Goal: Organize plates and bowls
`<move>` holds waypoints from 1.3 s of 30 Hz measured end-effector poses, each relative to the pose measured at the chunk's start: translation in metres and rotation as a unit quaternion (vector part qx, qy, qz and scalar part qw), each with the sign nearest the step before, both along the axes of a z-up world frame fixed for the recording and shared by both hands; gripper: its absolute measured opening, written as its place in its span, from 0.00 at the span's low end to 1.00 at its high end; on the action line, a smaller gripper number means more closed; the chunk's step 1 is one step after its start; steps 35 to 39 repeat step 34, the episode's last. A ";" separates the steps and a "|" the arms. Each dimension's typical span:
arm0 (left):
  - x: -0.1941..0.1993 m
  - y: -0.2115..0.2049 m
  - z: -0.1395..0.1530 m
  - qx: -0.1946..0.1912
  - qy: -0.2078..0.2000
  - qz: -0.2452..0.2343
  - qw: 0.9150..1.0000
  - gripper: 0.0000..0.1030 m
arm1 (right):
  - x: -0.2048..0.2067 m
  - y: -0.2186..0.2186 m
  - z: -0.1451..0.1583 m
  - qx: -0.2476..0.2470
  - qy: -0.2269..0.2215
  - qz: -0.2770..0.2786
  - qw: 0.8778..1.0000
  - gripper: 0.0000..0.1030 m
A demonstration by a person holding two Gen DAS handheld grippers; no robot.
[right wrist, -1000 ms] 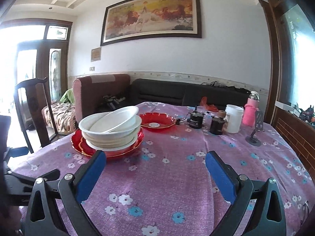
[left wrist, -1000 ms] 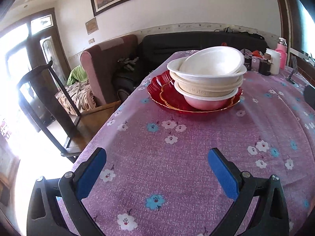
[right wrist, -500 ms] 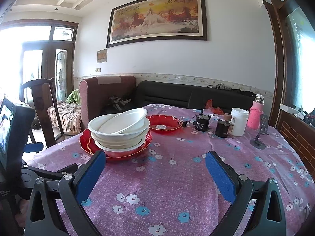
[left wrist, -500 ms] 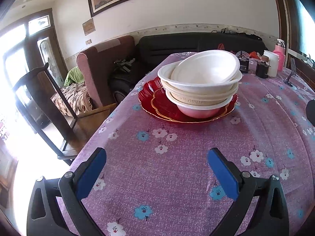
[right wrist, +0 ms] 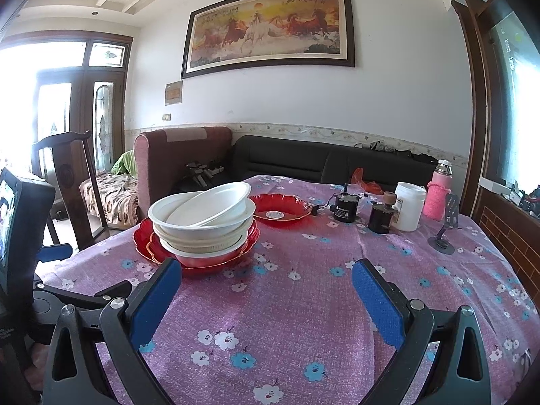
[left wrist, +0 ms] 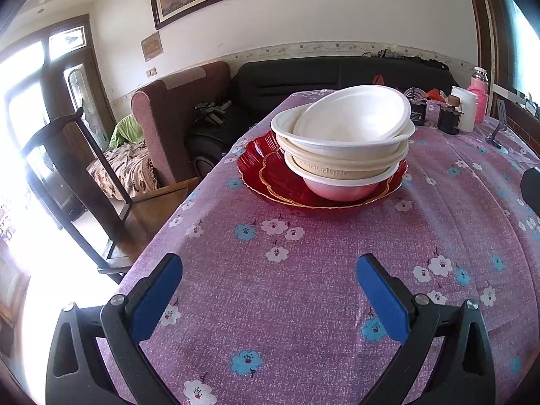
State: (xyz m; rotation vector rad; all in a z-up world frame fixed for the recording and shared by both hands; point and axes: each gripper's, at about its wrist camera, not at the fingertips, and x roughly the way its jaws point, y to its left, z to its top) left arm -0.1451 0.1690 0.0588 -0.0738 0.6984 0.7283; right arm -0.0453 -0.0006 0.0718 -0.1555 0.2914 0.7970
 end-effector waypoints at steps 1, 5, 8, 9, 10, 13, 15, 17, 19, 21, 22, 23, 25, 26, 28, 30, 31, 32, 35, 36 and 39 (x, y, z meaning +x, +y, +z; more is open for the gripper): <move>0.000 0.000 0.000 0.000 0.000 0.000 1.000 1.00 | 0.000 0.000 0.000 -0.001 0.000 -0.001 1.000 0.99; 0.000 0.000 0.000 0.001 0.000 0.001 1.000 1.00 | 0.000 0.000 0.000 -0.001 -0.001 -0.002 1.000 0.99; 0.000 -0.001 0.000 0.003 0.000 0.001 1.000 1.00 | 0.000 -0.001 0.000 0.000 -0.001 -0.002 1.000 0.99; 0.000 -0.001 0.000 0.002 0.000 0.001 1.000 1.00 | 0.000 -0.001 0.000 -0.001 -0.001 -0.003 1.000 0.99; 0.000 -0.001 -0.001 0.002 0.000 0.001 1.000 1.00 | 0.000 -0.001 0.000 -0.001 -0.001 -0.002 1.000 0.99; -0.001 -0.001 -0.001 0.002 0.000 0.002 1.000 1.00 | 0.000 -0.001 0.000 -0.001 -0.001 -0.003 1.000 0.99; -0.001 -0.001 -0.001 -0.001 0.000 0.002 1.000 1.00 | 0.000 -0.001 0.000 -0.001 -0.001 -0.003 1.000 0.99; -0.001 0.000 0.000 -0.003 0.000 0.003 1.000 1.00 | -0.001 -0.002 0.000 -0.002 -0.001 -0.004 1.000 0.99; -0.001 0.001 0.000 -0.007 0.000 0.003 1.000 1.00 | -0.002 -0.002 0.001 -0.001 -0.002 -0.003 1.000 0.99; -0.001 0.002 0.001 -0.005 0.000 0.005 1.000 1.00 | -0.003 -0.002 0.001 -0.001 -0.002 -0.003 1.000 0.99; -0.002 0.002 0.002 -0.003 -0.001 0.007 1.000 1.00 | -0.002 -0.001 0.001 -0.001 -0.002 -0.003 1.000 0.99; -0.002 0.003 0.003 -0.001 -0.002 0.008 1.000 1.00 | -0.002 -0.001 0.001 -0.001 -0.001 -0.003 1.000 0.99; -0.003 0.004 0.004 -0.002 -0.002 0.008 1.000 1.00 | -0.002 -0.001 0.001 -0.001 -0.001 -0.003 1.000 0.99; -0.003 0.005 0.005 -0.003 -0.003 0.008 1.000 1.00 | -0.002 -0.001 0.001 0.000 -0.001 -0.003 1.000 0.99; -0.004 0.007 0.006 -0.005 -0.004 0.011 1.000 1.00 | -0.002 -0.001 0.001 -0.001 0.000 -0.004 1.000 0.99; -0.006 0.008 0.006 -0.008 -0.006 0.011 1.000 1.00 | -0.002 -0.001 0.002 -0.001 -0.001 -0.004 1.000 0.99; -0.008 0.009 0.007 -0.004 -0.007 0.022 1.000 1.00 | -0.003 -0.001 0.002 -0.001 0.000 -0.003 1.000 0.99; -0.010 0.009 0.007 0.003 -0.006 0.033 0.999 1.00 | -0.002 -0.001 0.002 -0.002 -0.001 -0.005 1.000 0.99; -0.011 0.010 0.008 0.007 -0.006 0.035 0.999 1.00 | -0.003 -0.002 0.002 -0.001 -0.001 -0.005 1.000 0.99; -0.011 0.010 0.008 0.007 -0.006 0.035 0.999 1.00 | -0.003 -0.002 0.002 -0.001 -0.001 -0.005 1.000 0.99; -0.011 0.010 0.008 0.007 -0.006 0.035 0.999 1.00 | -0.003 -0.002 0.002 -0.001 -0.001 -0.005 1.000 0.99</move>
